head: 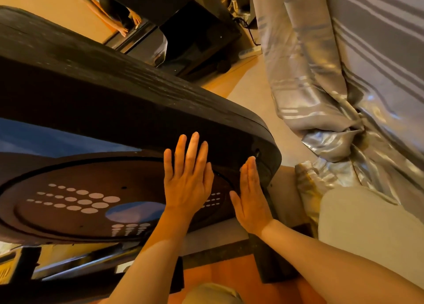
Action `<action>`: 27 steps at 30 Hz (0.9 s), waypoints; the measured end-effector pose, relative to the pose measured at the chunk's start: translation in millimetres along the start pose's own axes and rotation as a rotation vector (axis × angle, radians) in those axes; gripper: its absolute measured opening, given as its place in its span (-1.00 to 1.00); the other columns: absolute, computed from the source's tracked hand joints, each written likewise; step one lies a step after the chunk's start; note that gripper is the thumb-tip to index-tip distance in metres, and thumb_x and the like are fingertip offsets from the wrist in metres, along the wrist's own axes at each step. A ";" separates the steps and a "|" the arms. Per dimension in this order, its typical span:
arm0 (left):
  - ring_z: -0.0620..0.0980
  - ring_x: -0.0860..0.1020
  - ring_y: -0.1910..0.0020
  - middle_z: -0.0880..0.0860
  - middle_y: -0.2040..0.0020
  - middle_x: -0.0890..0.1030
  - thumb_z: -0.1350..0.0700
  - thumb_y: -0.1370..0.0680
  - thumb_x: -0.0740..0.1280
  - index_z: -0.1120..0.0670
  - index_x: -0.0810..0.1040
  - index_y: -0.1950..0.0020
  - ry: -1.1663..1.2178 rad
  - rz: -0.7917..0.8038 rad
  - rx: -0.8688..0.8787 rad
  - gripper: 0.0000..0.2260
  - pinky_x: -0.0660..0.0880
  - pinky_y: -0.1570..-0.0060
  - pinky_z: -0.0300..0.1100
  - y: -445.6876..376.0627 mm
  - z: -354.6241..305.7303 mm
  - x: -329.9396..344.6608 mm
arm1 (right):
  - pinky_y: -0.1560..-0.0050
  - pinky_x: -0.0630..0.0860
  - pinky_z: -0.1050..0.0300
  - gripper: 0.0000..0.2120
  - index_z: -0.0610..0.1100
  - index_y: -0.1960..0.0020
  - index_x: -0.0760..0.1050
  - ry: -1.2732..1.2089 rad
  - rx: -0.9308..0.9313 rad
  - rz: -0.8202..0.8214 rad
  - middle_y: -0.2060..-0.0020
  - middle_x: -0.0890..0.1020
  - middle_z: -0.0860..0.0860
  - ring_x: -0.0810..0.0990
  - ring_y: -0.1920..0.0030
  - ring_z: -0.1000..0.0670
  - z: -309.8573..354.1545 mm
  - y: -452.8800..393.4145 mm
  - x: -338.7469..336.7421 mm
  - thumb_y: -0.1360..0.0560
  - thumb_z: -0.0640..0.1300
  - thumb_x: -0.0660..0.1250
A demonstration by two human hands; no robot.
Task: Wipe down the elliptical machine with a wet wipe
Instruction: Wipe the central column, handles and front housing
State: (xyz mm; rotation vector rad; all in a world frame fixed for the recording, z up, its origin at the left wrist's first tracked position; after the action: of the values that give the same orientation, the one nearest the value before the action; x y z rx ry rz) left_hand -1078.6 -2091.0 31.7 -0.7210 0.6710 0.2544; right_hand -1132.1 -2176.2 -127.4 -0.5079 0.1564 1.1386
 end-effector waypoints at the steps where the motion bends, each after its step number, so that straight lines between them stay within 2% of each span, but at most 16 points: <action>1: 0.07 -0.11 -0.60 0.13 -0.54 0.20 -0.01 -0.67 0.08 0.09 0.28 -0.50 -0.005 -0.011 -0.010 -0.58 -0.22 -0.54 0.07 -0.1 -1.5 2.0 | -0.55 0.01 0.01 -0.35 0.05 -0.55 -0.41 -0.077 0.074 -0.024 -0.56 -0.30 -0.02 -0.15 -0.58 -0.01 -7.9 2.2 0.2 -0.64 0.22 -0.13; 3: 0.07 -0.11 -0.60 0.12 -0.53 0.22 -0.03 -0.67 0.08 0.07 0.30 -0.49 -0.024 -0.040 -0.011 -0.59 -0.24 -0.54 0.07 0.1 -1.8 5.8 | -0.53 -0.01 0.13 -0.34 0.16 -0.51 -0.46 -0.205 0.162 -0.064 -0.55 -0.33 0.08 -0.14 -0.57 0.12 -17.7 5.3 0.8 -0.61 0.28 -0.13; 5: 0.08 -0.08 -0.60 0.12 -0.52 0.25 -0.05 -0.66 0.10 0.06 0.32 -0.48 -0.061 -0.078 0.019 -0.59 -0.24 -0.54 0.07 0.3 0.4 9.9 | -0.50 -0.08 0.31 -0.35 0.17 -0.51 -0.45 -0.265 0.176 -0.094 -0.54 -0.33 0.11 -0.13 -0.55 0.18 -20.1 6.1 1.6 -0.62 0.26 -0.11; 8: 0.08 -0.07 -0.60 0.11 -0.51 0.26 -0.05 -0.65 0.12 0.06 0.33 -0.47 -0.078 -0.116 0.030 -0.59 -0.24 -0.54 0.06 -0.1 1.9 13.2 | -0.46 -0.09 0.41 -0.40 0.08 -0.54 -0.36 -0.377 0.229 -0.172 -0.55 -0.31 0.14 -0.13 -0.54 0.23 -22.0 1.7 5.1 -0.67 0.09 -0.06; 11: 0.07 -0.07 -0.60 0.11 -0.51 0.24 -0.05 -0.65 0.12 0.06 0.32 -0.47 -0.057 -0.122 0.014 -0.59 -0.25 -0.53 0.05 0.0 0.4 12.3 | -0.40 -0.14 0.50 -0.43 -0.05 -0.56 -0.31 -0.471 0.395 -0.266 -0.55 -0.31 0.09 -0.23 -0.47 0.37 -13.4 -9.9 6.9 -0.69 -0.04 -0.05; 13: 0.05 -0.11 -0.60 0.11 -0.52 0.23 -0.06 -0.66 0.12 0.06 0.32 -0.48 -0.053 -0.114 0.011 -0.59 -0.25 -0.53 0.05 0.8 1.3 11.7 | -0.47 -0.19 0.38 -0.43 -0.16 -0.58 -0.26 -0.437 0.364 -0.319 -0.56 -0.28 0.02 -0.27 -0.51 0.27 1.7 -20.9 1.7 -0.69 -0.01 -0.09; 16: 0.05 -0.12 -0.60 0.11 -0.52 0.23 -0.06 -0.66 0.11 0.06 0.32 -0.48 -0.056 -0.109 0.009 -0.59 -0.24 -0.53 0.05 0.0 2.0 10.8 | -0.56 -0.15 0.00 -0.40 -0.24 -0.58 -0.18 -0.313 0.088 -0.266 -0.58 -0.21 -0.09 -0.23 -0.57 -0.07 33.1 -41.5 -9.0 -0.68 0.07 -0.13; 18: 0.04 -0.11 -0.60 0.11 -0.52 0.23 -0.05 -0.66 0.11 0.07 0.33 -0.47 -0.034 -0.110 -0.004 -0.59 -0.24 -0.53 0.05 -0.6 1.5 9.8 | -0.56 -0.06 -0.06 -0.41 -0.23 -0.58 -0.16 -0.219 -0.040 -0.210 -0.58 -0.17 -0.11 -0.18 -0.57 -0.10 45.8 -52.1 -15.5 -0.68 0.08 -0.15; 20: 0.07 -0.04 -0.60 0.12 -0.52 0.24 -0.05 -0.66 0.11 0.07 0.34 -0.47 -0.025 -0.111 -0.006 -0.59 -0.24 -0.54 0.05 -0.9 0.0 8.3 | -0.55 0.02 -0.11 -0.42 -0.09 -0.58 -0.27 -0.148 -0.068 -0.194 -0.58 -0.22 -0.02 -0.16 -0.58 -0.07 45.3 -55.7 -20.0 -0.67 0.14 -0.18; 23: 0.13 0.07 -0.55 0.12 -0.52 0.23 -0.05 -0.67 0.10 0.08 0.33 -0.47 -0.021 -0.104 -0.001 -0.59 -0.23 -0.53 0.06 -1.4 -1.8 6.0 | -0.53 0.05 -0.21 -0.42 0.09 -0.52 -0.44 -0.113 0.029 -0.227 -0.52 -0.37 0.15 -0.16 -0.58 -0.08 17.3 -47.0 -17.4 -0.63 0.21 -0.24; 25: 0.14 0.09 -0.54 0.12 -0.52 0.23 -0.05 -0.67 0.09 0.08 0.33 -0.47 -0.013 -0.101 -0.004 -0.60 -0.23 -0.53 0.06 -1.7 -2.7 5.7 | -0.54 -0.01 -0.18 -0.40 0.02 -0.51 -0.45 -0.151 0.217 -0.256 -0.50 -0.39 0.13 -0.24 -0.56 -0.01 -10.5 -38.0 -12.9 -0.63 0.20 -0.23; 27: 0.14 0.09 -0.54 0.12 -0.52 0.23 -0.04 -0.67 0.10 0.08 0.34 -0.47 -0.008 -0.098 -0.008 -0.60 -0.23 -0.53 0.07 -2.1 -3.3 5.7 | -0.56 -0.11 -0.09 -0.41 0.00 -0.52 -0.38 -0.332 0.373 -0.230 -0.52 -0.37 0.10 -0.31 -0.54 0.11 -27.9 -33.3 -8.0 -0.63 0.15 -0.16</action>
State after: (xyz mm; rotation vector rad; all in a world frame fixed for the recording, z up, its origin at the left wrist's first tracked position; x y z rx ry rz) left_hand -1074.8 -2094.7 27.2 -0.7583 0.6259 0.1702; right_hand -1101.9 -2206.3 -138.7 -0.0016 0.0177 0.9247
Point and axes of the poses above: each hand's wrist, its own y-axis away from the middle knuckle, its own x-axis out of the palm, z = x × y, the point moved 4 cm from there along -y, towards the middle knuckle
